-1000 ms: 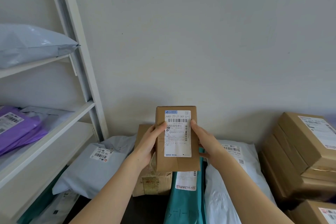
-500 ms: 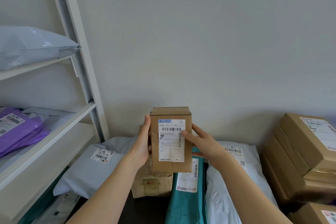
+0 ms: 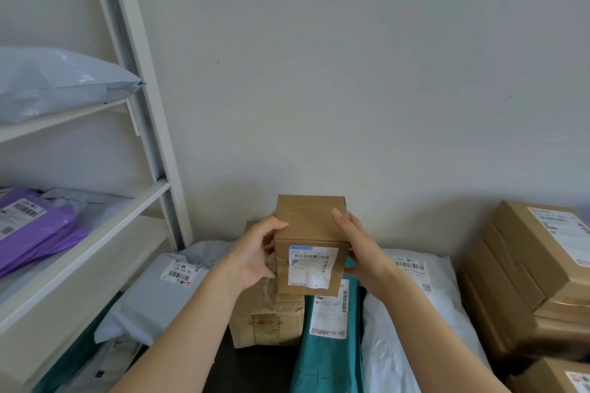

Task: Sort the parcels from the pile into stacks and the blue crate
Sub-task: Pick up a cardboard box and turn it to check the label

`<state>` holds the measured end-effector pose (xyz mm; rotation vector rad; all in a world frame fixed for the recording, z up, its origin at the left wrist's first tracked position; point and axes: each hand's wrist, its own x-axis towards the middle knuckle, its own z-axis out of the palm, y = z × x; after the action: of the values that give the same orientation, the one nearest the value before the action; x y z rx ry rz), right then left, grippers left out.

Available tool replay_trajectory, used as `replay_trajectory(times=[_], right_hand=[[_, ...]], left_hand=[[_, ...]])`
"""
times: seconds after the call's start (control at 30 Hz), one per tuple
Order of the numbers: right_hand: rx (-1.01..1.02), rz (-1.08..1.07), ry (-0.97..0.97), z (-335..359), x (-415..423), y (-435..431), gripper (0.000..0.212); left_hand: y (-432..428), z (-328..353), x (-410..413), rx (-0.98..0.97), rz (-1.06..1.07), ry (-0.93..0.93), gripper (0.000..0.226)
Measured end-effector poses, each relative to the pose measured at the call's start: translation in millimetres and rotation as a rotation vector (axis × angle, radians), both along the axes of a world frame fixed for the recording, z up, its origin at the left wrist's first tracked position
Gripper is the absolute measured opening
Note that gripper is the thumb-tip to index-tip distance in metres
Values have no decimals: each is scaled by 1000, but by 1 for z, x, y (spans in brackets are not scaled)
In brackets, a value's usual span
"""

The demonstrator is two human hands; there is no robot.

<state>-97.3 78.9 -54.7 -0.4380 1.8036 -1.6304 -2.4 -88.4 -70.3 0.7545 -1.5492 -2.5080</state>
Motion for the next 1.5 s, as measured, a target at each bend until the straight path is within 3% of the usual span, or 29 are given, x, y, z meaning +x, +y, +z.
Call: replay_trajectory(times=[0.1,0.4,0.57,0.9,1.1,1.27,1.4,1.5], right_hand=[[-1,-114,-25,-2,-1,-6,62],[-11,-141,8,2,2,-8,43],[11,-151,22,4,3,-6,32],[5,-158,11,4,4,-8,33],[-12,-135,44,7,8,-10,30],[-31,-202,-58,9,3,-14,36],[-46,-254,-158,10,0,-17,49],[-80,-305,-155,10,-3,-18,42]], left_hand=[[6,5,-1,-38,2,16,35],[15,12,-4,-148,46,-11,14],[15,9,-5,-153,71,-17,19],[13,9,-5,-120,114,-24,28],[20,13,-4,-231,88,5,37],[17,16,-3,-124,110,9,20],[18,18,-3,-84,162,28,32],[15,18,-6,-42,189,52,39]])
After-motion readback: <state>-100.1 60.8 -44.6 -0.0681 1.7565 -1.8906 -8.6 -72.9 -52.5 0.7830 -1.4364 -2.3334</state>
